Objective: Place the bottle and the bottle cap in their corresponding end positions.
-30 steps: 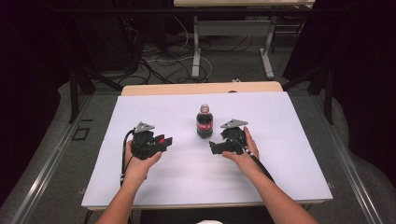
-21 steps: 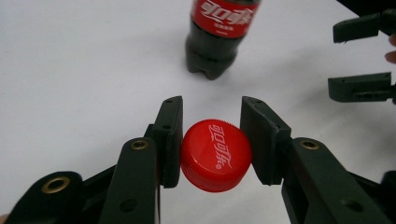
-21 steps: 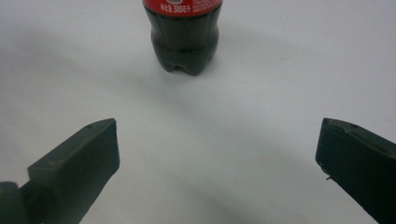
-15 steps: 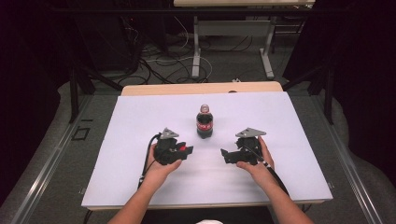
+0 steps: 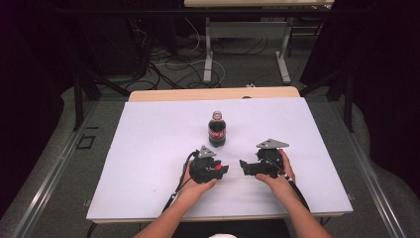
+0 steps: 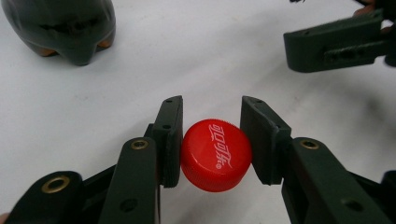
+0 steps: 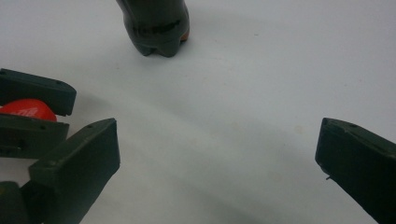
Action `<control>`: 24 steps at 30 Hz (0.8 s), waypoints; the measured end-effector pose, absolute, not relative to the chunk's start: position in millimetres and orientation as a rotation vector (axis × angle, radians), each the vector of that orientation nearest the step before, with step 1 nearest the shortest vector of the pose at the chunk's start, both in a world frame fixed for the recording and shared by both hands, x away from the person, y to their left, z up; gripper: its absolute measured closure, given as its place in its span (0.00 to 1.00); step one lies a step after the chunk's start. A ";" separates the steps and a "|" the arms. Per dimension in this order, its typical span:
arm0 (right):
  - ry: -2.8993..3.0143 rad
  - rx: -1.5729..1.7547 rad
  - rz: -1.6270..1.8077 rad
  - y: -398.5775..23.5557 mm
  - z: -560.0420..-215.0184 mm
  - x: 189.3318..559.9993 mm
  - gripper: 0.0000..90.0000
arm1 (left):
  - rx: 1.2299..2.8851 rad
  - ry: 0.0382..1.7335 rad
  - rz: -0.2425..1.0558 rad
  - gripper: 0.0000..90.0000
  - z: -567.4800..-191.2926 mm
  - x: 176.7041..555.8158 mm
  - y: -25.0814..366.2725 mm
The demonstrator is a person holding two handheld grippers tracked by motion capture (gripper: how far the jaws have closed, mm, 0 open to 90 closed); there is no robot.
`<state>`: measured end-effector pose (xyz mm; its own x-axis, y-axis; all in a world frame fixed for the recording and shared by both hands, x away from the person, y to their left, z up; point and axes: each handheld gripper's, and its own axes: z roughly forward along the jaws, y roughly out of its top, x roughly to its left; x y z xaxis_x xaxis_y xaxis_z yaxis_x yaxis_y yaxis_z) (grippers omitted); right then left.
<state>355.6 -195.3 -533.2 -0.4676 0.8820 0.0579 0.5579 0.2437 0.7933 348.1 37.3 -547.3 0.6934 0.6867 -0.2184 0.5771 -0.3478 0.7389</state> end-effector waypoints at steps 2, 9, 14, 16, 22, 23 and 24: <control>2.116 1.319 1.098 -195.6 -533.3 355.3 0.00 | 2.076 0.948 0.191 0.68 -551.6 347.9 35.9; 2.112 1.313 1.113 -196.7 -531.7 354.5 0.00 | 2.106 0.946 0.208 0.68 -563.3 349.6 33.8; 2.115 1.318 1.113 -196.3 -532.8 354.4 0.00 | 2.093 0.945 0.221 0.67 -564.5 351.4 33.9; 2.114 1.317 1.116 -196.7 -532.6 354.3 0.00 | 2.089 0.944 0.225 0.66 -565.0 351.5 33.6; 2.118 1.317 1.121 -196.5 -532.4 354.5 0.00 | 2.083 0.954 0.234 0.58 -564.8 351.6 33.3; 2.116 1.322 1.118 -196.1 -532.0 354.1 0.00 | 2.085 0.958 0.243 0.57 -564.3 352.1 33.8; 2.117 1.320 1.121 -195.8 -531.8 354.0 0.00 | 2.078 0.965 0.240 0.56 -563.6 352.5 34.1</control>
<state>354.0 -195.8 -531.8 -0.4717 0.8787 0.0733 0.5541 0.2308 0.7998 352.5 34.1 -563.6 0.6888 0.7083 -0.1549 0.5535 -0.3757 0.7433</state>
